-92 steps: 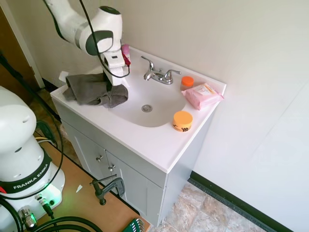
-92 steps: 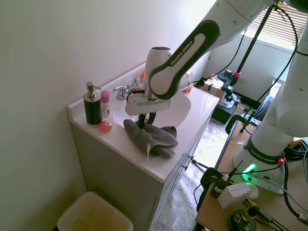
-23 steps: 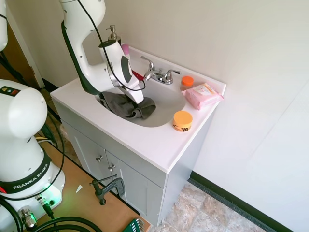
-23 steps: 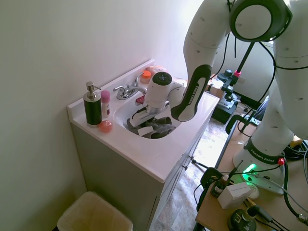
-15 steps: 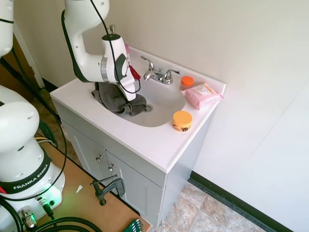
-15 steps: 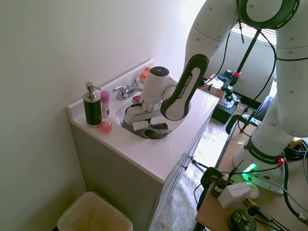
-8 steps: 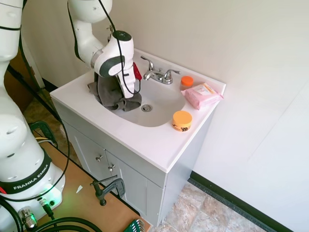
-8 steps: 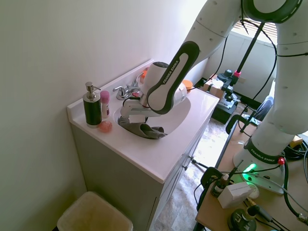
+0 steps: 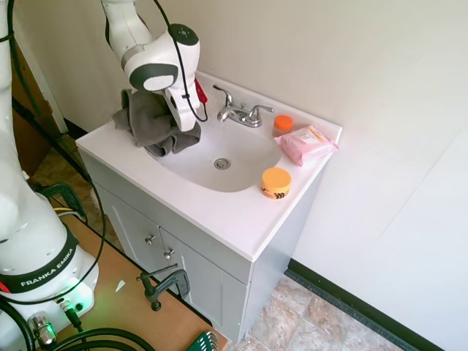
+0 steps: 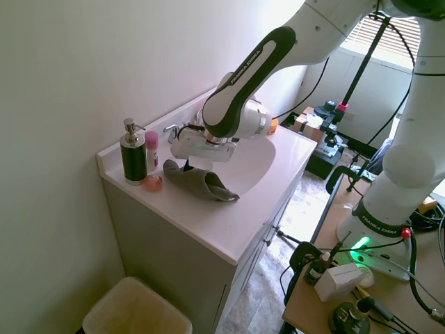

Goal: Clean the sink

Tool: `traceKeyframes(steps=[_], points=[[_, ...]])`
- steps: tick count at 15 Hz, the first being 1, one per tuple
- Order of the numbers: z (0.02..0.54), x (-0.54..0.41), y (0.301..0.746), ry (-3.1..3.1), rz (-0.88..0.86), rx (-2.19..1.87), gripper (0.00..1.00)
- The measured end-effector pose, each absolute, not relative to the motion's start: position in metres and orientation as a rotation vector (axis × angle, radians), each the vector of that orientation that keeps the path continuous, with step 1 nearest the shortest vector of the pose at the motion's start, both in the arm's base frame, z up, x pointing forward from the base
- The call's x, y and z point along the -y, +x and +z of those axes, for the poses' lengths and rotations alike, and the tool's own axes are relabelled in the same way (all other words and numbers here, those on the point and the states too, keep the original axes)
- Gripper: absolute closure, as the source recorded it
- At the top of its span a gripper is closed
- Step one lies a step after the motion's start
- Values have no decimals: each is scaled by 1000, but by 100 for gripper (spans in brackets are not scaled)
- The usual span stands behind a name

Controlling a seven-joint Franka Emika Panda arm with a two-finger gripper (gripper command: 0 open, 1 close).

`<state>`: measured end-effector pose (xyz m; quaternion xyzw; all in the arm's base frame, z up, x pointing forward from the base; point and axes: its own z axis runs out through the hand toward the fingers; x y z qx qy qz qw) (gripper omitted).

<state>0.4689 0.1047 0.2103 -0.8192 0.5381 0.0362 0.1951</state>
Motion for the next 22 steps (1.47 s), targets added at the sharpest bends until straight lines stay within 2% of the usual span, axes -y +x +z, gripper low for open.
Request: traceKeyframes(steps=[6,7,12,19,22], points=[[229,-128,420,-2469,107,-1300,100],[234,-138,411,-2497,97,-1264,0],[252,-182,381,-2604,83,-1139,0],[256,-172,388,-2643,41,-1163,0],[272,-151,406,-2616,-14,-1190,0]])
